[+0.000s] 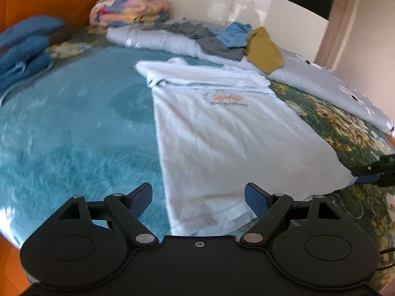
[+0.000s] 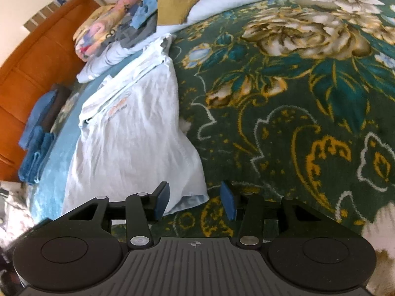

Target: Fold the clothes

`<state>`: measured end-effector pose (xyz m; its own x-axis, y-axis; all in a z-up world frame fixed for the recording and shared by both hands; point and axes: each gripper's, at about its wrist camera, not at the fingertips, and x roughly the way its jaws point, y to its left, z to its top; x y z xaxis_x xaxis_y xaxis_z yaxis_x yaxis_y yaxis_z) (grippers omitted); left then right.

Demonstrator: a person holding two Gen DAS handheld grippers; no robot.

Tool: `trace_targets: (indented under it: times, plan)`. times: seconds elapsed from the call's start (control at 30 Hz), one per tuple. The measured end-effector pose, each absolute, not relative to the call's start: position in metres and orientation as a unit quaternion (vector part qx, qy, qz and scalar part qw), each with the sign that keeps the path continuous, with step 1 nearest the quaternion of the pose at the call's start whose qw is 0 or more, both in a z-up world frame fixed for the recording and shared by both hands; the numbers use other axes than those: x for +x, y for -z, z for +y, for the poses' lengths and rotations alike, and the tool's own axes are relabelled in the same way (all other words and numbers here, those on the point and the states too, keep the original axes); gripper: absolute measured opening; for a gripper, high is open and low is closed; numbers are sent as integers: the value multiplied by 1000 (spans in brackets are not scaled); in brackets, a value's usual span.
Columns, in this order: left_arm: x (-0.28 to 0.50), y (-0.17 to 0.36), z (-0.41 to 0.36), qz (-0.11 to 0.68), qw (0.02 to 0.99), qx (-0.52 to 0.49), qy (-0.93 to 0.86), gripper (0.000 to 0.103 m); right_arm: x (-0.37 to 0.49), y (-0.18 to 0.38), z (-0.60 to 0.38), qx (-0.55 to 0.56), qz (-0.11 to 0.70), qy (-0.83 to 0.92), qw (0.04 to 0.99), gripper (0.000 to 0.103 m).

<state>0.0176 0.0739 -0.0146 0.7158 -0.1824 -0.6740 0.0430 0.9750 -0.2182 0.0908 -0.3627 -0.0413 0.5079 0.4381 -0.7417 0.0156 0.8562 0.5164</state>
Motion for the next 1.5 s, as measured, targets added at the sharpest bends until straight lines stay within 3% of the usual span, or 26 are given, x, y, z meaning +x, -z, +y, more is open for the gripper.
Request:
trace_targets:
  times: [0.23,0.3,0.5,0.57,0.63,0.73,0.8,0.87,1.03,1.17,1.5]
  plan:
    - [26,22,100,412,893,-161,84,76,93,51,-370,287,476,-144,819,42]
    - [32,28,109,433,875,-193,95,70,97,56,-373,309,473,-149,812,42]
    - [44,42,138,453,832,-299,113,68,106,66,-379,346,474,-166,792,41]
    - [47,46,146,455,819,-329,119,64,108,68,-379,351,478,-179,785,37]
    - [49,50,151,456,811,-346,122,61,110,73,-377,356,483,-188,778,26]
    - [50,56,155,459,797,-372,126,47,113,77,-373,360,485,-189,774,15]
    - [48,58,156,463,794,-375,120,26,115,76,-371,351,486,-183,779,8]
    - [43,58,157,465,797,-370,108,8,114,73,-372,341,484,-182,785,8]
    - [40,64,160,464,793,-380,106,10,114,76,-377,343,487,-183,782,8]
    - [45,69,158,461,786,-394,117,21,119,77,-375,339,487,-194,781,11]
    - [41,83,153,433,777,-438,130,21,132,90,-377,379,483,-204,763,10]
